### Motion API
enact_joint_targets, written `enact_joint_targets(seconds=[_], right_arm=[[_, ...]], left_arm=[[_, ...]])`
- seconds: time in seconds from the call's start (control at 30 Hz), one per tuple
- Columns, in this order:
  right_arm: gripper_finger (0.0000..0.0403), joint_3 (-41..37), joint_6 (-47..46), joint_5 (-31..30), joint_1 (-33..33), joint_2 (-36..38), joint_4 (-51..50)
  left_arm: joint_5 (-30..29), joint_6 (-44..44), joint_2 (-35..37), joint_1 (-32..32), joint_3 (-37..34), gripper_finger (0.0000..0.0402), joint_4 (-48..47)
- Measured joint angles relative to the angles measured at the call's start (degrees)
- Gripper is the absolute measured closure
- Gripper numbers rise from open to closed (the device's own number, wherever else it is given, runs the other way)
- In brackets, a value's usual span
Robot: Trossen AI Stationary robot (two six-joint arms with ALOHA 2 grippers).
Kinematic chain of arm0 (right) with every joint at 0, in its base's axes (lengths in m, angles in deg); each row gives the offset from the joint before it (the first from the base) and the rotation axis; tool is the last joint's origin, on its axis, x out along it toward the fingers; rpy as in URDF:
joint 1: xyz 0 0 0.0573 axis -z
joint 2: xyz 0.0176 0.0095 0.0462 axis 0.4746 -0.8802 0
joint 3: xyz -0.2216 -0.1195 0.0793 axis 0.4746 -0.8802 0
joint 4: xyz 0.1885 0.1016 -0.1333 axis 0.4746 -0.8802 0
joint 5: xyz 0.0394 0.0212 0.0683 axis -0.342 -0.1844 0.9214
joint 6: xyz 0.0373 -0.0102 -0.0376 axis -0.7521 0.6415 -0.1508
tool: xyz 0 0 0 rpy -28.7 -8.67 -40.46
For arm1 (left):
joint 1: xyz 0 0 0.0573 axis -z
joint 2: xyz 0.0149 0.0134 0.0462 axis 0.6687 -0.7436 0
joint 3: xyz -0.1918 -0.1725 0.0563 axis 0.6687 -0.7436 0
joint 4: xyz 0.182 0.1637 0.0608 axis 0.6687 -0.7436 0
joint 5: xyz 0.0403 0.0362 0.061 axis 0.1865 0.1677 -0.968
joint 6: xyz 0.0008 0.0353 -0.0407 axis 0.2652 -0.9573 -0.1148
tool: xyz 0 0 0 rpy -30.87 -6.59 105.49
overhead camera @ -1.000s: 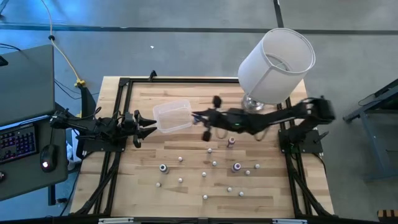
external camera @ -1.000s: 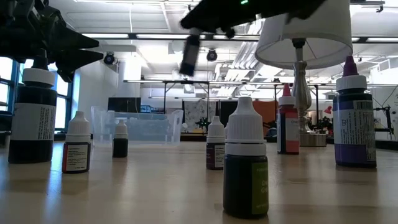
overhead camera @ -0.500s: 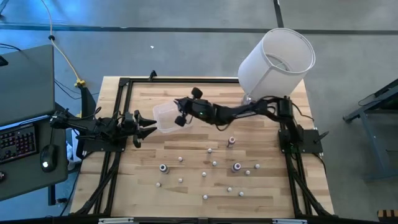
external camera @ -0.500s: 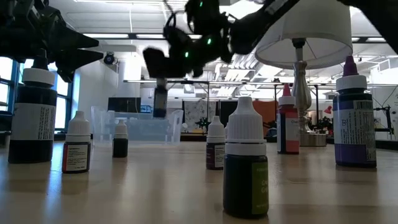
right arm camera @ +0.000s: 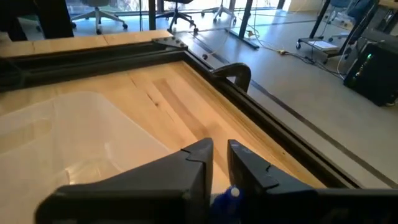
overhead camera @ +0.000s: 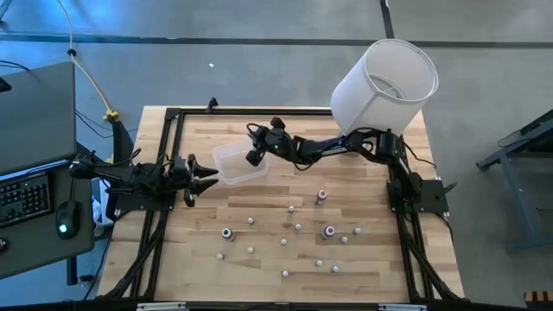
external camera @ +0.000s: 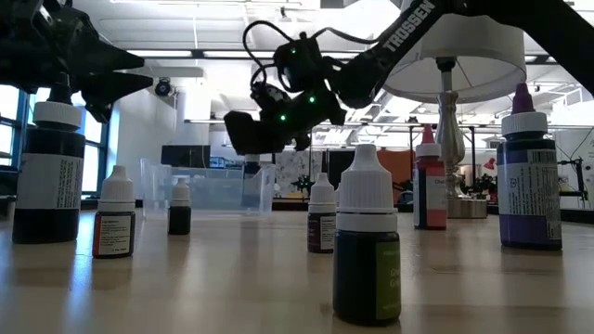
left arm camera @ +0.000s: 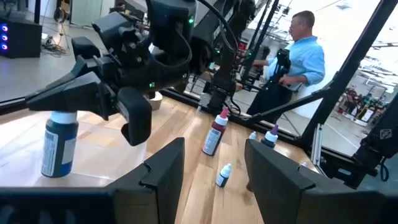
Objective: Pick & Place food coloring
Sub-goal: Put the big blue food coloring bottle into the transparent bin, then put the big red food coloring bottle into the transparent bin
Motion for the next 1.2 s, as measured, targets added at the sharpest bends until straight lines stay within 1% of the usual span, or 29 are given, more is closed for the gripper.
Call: enact_joint_targets(seconds=[0.07, 0.13, 0.3, 0.43, 0.63, 0.73, 0.8, 0.87, 1.03, 1.13, 1.2], right_arm=[[0.0347, 0.0, -1.3, 0.0, 0.0, 0.0, -1.3], [0.0345, 0.0, -1.9, 0.0, 0.0, 0.0, -2.6], [0.0359, 0.0, 0.2, 1.0, 0.0, 0.0, -2.6], [0.0362, 0.5, 0.5, -1.5, 0.0, 0.0, -2.1], [0.0337, 3.9, 4.0, -0.4, -0.9, 0.0, -3.1], [0.0322, 7.4, 6.4, -0.4, -1.9, 0.0, -6.6], [0.0313, 10.7, 7.9, -0.4, -2.8, 0.0, -11.3], [0.0306, 15.0, 9.3, -0.4, -3.9, 0.0, -18.3], [0.0300, 28.6, 14.5, 1.9, -8.6, 0.0, -41.3], [0.0300, 36.6, 16.8, -0.3, -12.0, 0.0, -55.1], [0.0300, 42.3, 17.6, -4.0, -14.2, 0.0, -65.6]], left_arm=[[0.0, 0.0, 0.0, 0.0, 0.0, 0.0234, 0.0], [0.0, 0.0, 0.0, 0.0, 0.0, 0.0234, 0.0], [0.0, 0.0, 0.0, 0.0, 0.0, 0.0234, 0.0], [0.0, 0.0, 0.0, 0.0, 0.0, 0.0234, 0.0], [-0.1, 0.0, 0.0, 0.0, 0.0, 0.0234, 0.0], [-0.1, 0.0, 0.0, 0.0, 0.0, 0.0234, 0.0], [-0.1, 0.0, 0.0, 0.0, 0.0, 0.0234, 0.0], [-0.1, 0.0, 0.0, 0.0, 0.0, 0.0234, 0.0], [-0.1, 0.0, 0.0, 0.0, 0.0, 0.0234, 0.0], [-0.1, 0.0, 0.0, 0.0, 0.0, 0.0234, 0.0], [-0.1, 0.0, 0.0, 0.0, 0.0, 0.0234, 0.0]])
